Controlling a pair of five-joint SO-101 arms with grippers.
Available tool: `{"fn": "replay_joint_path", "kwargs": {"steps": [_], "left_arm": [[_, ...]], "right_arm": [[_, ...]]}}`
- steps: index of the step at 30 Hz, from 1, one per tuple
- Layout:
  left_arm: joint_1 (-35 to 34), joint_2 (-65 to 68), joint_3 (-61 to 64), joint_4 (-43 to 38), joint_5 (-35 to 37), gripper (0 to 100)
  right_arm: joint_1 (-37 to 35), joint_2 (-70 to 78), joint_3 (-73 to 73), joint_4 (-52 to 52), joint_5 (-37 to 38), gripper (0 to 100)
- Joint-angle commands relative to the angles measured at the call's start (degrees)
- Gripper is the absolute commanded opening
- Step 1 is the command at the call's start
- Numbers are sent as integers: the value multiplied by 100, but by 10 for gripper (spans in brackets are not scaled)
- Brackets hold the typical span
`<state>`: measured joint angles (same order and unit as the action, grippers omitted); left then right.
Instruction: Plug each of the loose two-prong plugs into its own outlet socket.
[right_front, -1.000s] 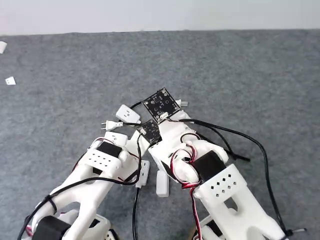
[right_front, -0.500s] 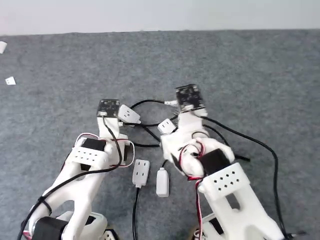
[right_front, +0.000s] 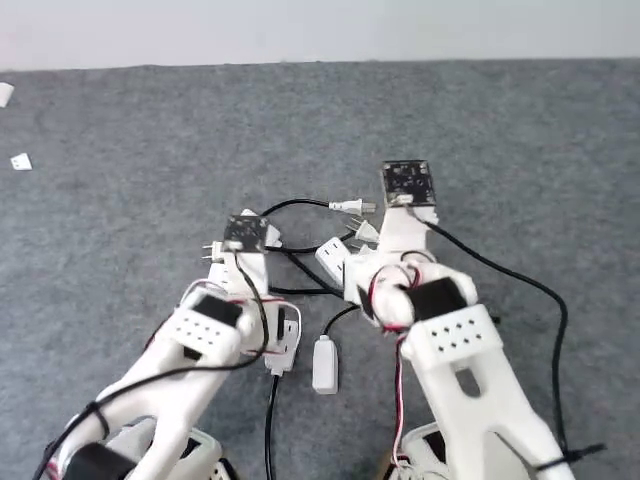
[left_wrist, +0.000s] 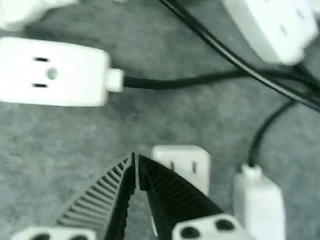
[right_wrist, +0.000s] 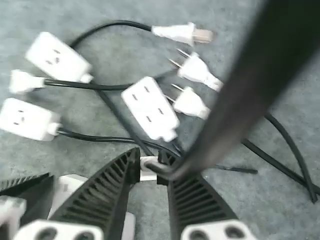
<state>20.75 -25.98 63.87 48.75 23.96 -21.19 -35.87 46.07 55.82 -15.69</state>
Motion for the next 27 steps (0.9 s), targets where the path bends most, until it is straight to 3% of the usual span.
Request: {"fn": "replay_joint_path", "kwargs": {"steps": [1, 9, 12, 18, 23, 27], "left_arm": [[255, -905, 224, -88, -185, 12], [475, -3508, 1411, -62, -554, 17], [466, -3921, 1455, 334, -536, 66], [422, -3921, 1499, 457, -26, 243], [62, -3631, 1429, 369, -70, 231], [0, -2207, 945, 281, -79, 230]], "right_arm": [[84, 303, -563, 101, -53, 8], [84, 400, -598, 84, -26, 8], [75, 409, -598, 84, -26, 8], [75, 426, -598, 84, -18, 8], [66, 453, -607, 75, -18, 8], [75, 462, -607, 13, -18, 8]]}}
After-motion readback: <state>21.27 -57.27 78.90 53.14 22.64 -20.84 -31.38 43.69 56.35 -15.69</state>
